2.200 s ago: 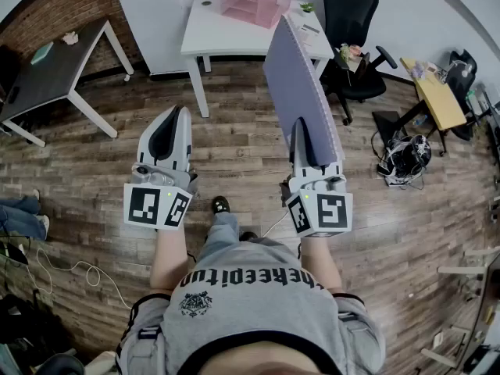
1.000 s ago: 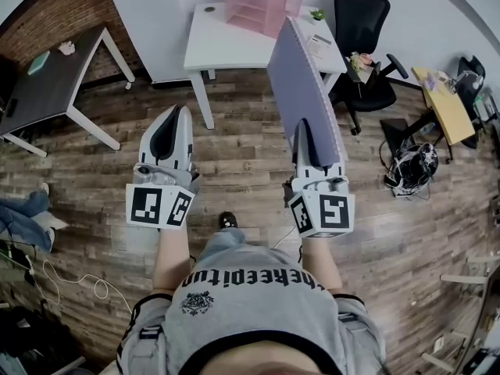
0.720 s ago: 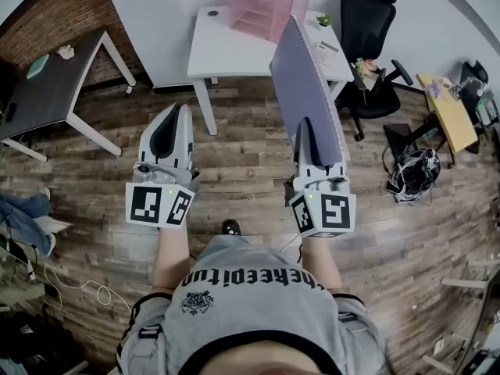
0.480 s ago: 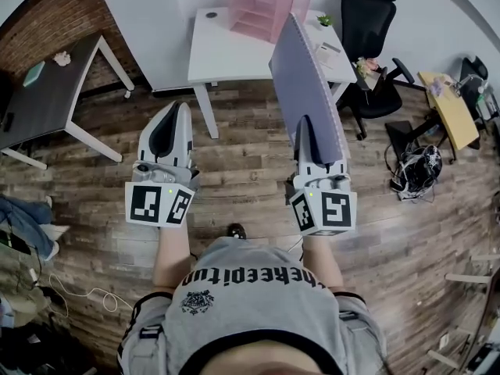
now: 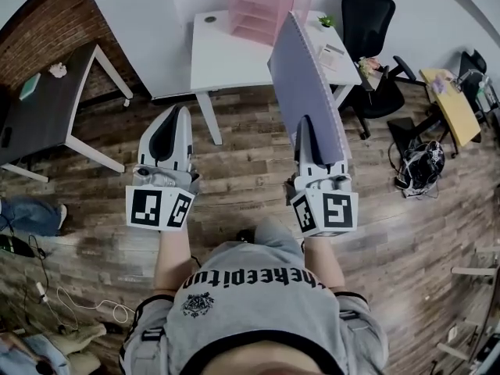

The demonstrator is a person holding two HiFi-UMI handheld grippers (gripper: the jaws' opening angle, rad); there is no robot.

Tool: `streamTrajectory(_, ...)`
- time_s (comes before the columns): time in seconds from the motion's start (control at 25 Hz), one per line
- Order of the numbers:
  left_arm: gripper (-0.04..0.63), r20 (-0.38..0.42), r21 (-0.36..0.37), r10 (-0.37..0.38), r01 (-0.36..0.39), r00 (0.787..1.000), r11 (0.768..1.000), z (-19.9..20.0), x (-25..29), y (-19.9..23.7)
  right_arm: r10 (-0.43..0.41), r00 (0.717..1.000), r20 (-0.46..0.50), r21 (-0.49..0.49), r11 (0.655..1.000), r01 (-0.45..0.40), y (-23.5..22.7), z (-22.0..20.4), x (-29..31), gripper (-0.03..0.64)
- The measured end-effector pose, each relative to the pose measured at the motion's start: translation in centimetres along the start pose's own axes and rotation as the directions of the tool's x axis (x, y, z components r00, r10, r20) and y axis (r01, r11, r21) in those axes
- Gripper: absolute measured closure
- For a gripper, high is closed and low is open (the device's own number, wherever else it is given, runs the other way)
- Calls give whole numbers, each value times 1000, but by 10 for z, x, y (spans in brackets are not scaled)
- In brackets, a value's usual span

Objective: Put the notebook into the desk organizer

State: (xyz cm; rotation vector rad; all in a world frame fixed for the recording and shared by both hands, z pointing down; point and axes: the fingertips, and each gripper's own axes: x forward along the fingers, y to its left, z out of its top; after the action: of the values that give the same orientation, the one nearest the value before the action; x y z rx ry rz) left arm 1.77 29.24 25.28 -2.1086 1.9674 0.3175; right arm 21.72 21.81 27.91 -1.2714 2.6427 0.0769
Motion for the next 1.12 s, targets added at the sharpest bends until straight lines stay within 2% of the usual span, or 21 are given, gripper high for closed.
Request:
streamTrajectory(0.44,592,-3,-24,30,-31,1000,999,-24,39,45,-18,1000,-17,-13,1000,18,-14,-17,61,586)
streamTrajectory(1.12,592,37,-15,66,-65,997,998,-59,198,118,19,1000,0,-26,999,-19,-73,-33,237,584)
